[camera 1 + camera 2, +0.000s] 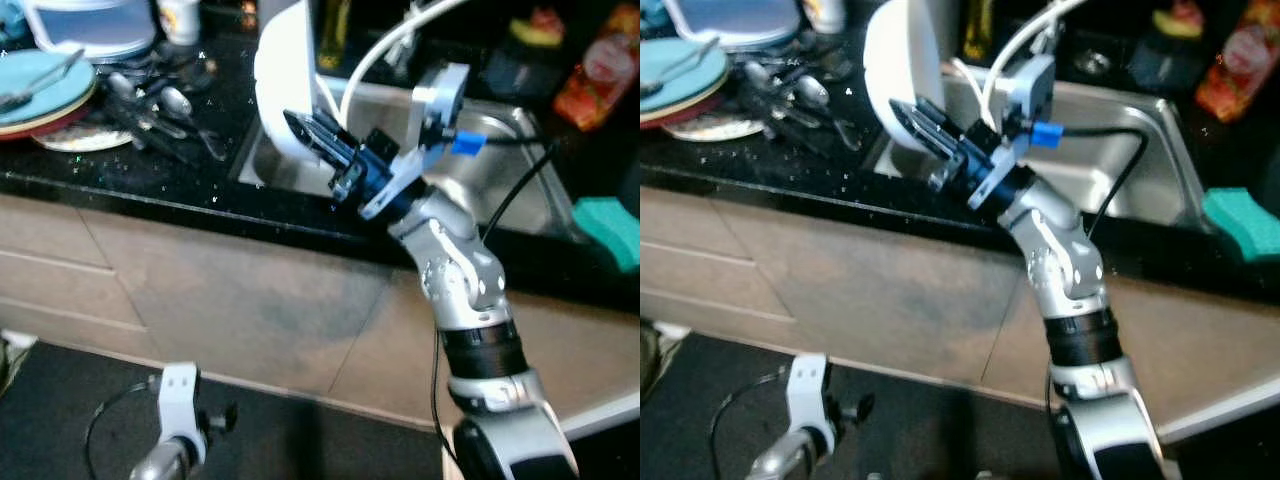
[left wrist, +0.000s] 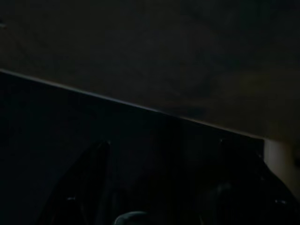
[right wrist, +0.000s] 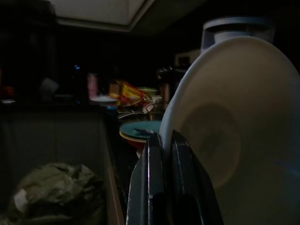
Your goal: Kitchen organization
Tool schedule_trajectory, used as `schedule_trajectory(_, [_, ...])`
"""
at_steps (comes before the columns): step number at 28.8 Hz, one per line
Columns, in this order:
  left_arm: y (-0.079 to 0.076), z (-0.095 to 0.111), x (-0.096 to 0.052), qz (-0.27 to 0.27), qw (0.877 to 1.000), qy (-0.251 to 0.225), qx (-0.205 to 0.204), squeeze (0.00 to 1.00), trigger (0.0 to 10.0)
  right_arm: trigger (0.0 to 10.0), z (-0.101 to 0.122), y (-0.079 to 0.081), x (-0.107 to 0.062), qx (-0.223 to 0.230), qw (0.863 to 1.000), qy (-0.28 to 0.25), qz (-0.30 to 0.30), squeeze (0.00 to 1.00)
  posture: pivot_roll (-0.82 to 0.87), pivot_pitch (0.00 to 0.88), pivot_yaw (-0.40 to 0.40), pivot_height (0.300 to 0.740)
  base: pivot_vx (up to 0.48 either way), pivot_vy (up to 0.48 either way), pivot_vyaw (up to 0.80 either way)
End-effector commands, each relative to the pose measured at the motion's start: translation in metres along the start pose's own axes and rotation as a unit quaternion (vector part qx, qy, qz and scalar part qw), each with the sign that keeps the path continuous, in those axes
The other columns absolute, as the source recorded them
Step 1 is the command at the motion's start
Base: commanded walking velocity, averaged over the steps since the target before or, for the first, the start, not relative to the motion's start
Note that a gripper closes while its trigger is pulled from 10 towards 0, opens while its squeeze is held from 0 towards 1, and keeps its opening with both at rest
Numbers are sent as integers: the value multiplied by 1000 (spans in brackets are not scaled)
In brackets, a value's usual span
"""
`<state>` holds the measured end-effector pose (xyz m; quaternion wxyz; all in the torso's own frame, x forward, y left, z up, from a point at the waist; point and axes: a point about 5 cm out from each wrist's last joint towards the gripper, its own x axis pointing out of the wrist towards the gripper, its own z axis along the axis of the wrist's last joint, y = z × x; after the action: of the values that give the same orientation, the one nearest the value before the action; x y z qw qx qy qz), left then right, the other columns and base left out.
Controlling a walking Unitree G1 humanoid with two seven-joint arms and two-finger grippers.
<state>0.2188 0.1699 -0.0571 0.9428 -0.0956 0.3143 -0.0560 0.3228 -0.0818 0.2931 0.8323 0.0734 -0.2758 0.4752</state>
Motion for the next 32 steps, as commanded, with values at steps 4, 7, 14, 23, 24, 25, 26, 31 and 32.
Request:
schedule_trajectory(4, [-4,-7,-1,-6,1000,12,1,0,10000,10000,4,-7,-2,-3,1000,-7,-26,0,56,71,-84,740,312,0,0])
schedule_trajectory(7, [-4,-7,-1,-7,1000,12,2,0,10000,10000,3,-8,-2,-1,999,-2,-35,0,55,71,-82,740,312,0,0])
schedule_trajectory(14, [-3,-7,-1,1,1000,16,-5,0,10000,10000,-6,-23,-6,-19,994,65,-82,0,58,68,-84,740,44,0,-112])
schedule_trajectory(23, [-3,-11,-2,-1,1000,21,-6,0,10000,10000,-4,-36,-14,-62,986,115,-100,0,51,77,-86,740,0,0,-781])
schedule_trajectory(24, [-3,-11,-2,-1,1000,21,-6,0,10000,10000,-4,-36,-14,-62,986,115,-100,0,51,77,-86,740,0,0,-781])
schedule_trajectory(25, [-4,-11,-2,-1,1000,22,-5,0,10000,10000,-4,-38,-14,-68,985,122,-103,0,51,77,-85,740,0,0,-781])
schedule_trajectory(26, [-4,-11,-2,-1,1000,22,-6,0,10000,10000,-3,-39,-14,-73,984,126,-105,0,52,78,-87,740,0,0,-775])
schedule_trajectory(31, [-4,-10,-2,0,1000,20,-6,0,10000,10000,-4,-41,-13,-107,978,149,-94,0,50,78,-91,740,0,0,0])
schedule_trajectory(32, [-4,-10,-2,0,1000,19,-7,0,10000,10000,-5,-39,-11,-110,978,153,-87,0,52,79,-93,740,0,0,0])
